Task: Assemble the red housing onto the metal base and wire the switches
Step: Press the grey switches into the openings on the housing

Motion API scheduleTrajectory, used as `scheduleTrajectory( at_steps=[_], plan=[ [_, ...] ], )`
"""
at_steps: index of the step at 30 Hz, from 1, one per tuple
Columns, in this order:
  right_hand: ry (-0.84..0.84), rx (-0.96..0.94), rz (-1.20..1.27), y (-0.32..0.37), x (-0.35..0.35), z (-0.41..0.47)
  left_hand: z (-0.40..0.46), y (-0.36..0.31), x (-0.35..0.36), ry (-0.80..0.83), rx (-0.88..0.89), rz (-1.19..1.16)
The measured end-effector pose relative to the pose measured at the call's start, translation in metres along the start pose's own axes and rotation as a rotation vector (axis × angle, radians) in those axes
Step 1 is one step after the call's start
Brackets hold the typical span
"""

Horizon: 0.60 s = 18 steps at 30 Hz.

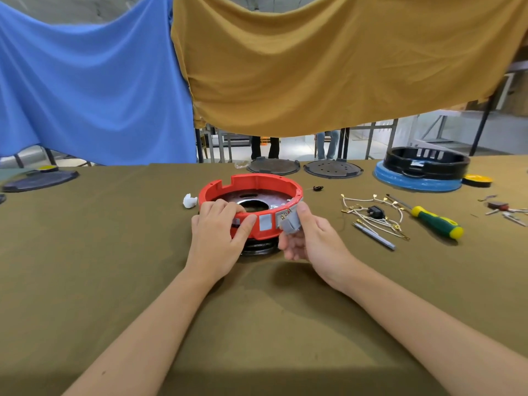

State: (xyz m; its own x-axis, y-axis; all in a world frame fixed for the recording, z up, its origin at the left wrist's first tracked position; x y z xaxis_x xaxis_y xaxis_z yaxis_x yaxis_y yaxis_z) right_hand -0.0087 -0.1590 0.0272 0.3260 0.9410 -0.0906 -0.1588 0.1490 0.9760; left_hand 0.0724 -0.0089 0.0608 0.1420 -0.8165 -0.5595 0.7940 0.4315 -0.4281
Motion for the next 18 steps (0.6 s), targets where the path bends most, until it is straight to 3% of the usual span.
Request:
scheduleTrajectory(
  at_steps=[7, 10, 18],
  plan=[
    [0.071, 0.021, 0.102, -0.003, 0.011, -0.001, -0.01, -0.043, -0.011, -0.021, 0.18, -0.114],
    [0.112, -0.021, 0.126, 0.001, 0.013, -0.004, -0.018, -0.062, -0.004, 0.05, 0.279, -0.199],
    [0.087, -0.087, 0.226, 0.016, 0.006, -0.009, -0.017, -0.048, 0.006, 0.081, 0.045, -0.551]
  ],
)
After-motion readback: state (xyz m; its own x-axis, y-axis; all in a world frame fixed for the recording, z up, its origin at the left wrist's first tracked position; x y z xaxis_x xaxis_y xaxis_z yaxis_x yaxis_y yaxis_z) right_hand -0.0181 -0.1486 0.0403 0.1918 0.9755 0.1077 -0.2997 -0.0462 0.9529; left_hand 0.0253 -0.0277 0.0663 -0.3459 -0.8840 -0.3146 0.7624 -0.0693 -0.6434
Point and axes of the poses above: each hand's wrist, its own z-axis towards the middle knuckle, its own x-axis out of the palm, y = z × x, the point moved 9 cm from there along z, towards the middle knuckle, and after that the axes turned 5 degrees about -z, right-handed, at the moved point
